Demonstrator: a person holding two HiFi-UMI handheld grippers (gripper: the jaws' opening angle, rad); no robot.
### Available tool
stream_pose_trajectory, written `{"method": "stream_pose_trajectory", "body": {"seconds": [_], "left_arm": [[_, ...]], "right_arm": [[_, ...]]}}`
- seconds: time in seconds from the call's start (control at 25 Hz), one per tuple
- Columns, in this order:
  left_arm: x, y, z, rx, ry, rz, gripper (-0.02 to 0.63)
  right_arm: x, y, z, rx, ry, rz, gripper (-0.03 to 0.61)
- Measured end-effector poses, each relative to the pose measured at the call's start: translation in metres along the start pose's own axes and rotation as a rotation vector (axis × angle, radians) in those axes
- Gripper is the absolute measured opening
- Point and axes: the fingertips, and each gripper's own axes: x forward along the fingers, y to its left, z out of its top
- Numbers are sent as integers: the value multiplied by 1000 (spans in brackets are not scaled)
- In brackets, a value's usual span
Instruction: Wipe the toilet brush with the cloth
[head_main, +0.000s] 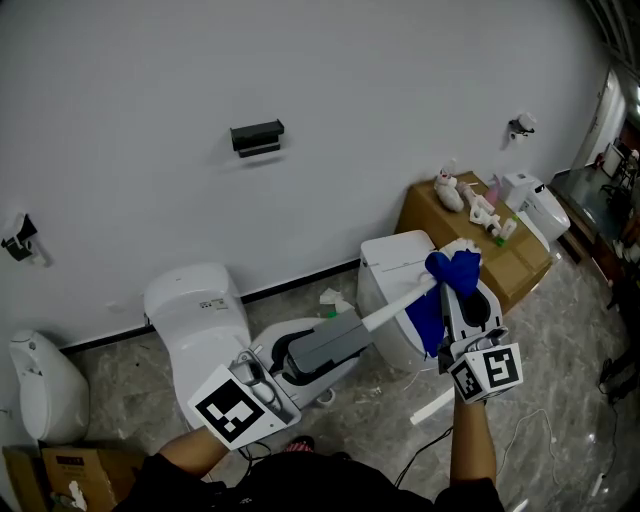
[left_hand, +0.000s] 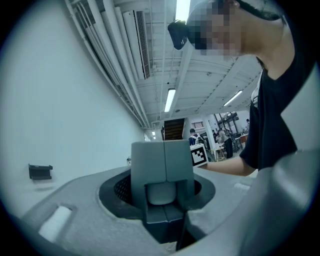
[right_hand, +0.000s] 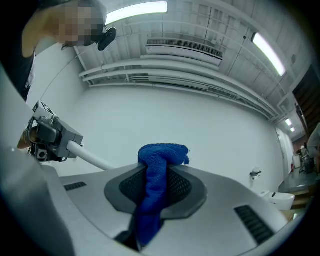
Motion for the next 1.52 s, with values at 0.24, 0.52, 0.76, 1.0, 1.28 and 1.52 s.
{"method": "stream_pose_trajectory", "body": {"seconds": [0.24,0.52,0.76,1.0,1.28,1.52], "left_arm": [[-3,0,0,-3,-1,-5,172],[-2,1,-1,17,3,-5,172],[-5,0,-6,4,4,-3,172],[-5,3,-7,1,3,2,172],[-3,2,-14,17,28,-9,172],[-1,6,-11,60,27,13,172]], "right_arm": [[-2,3,3,-4,-7,-6,78],[-3,3,2,6,1,-1,78],[-15,12,13,18,-32,8,78],[-26,29,34,35,-93,44,78],[-37,44,26,75,-88,64,78],[-43,73,16,106,-69,133,78]]}}
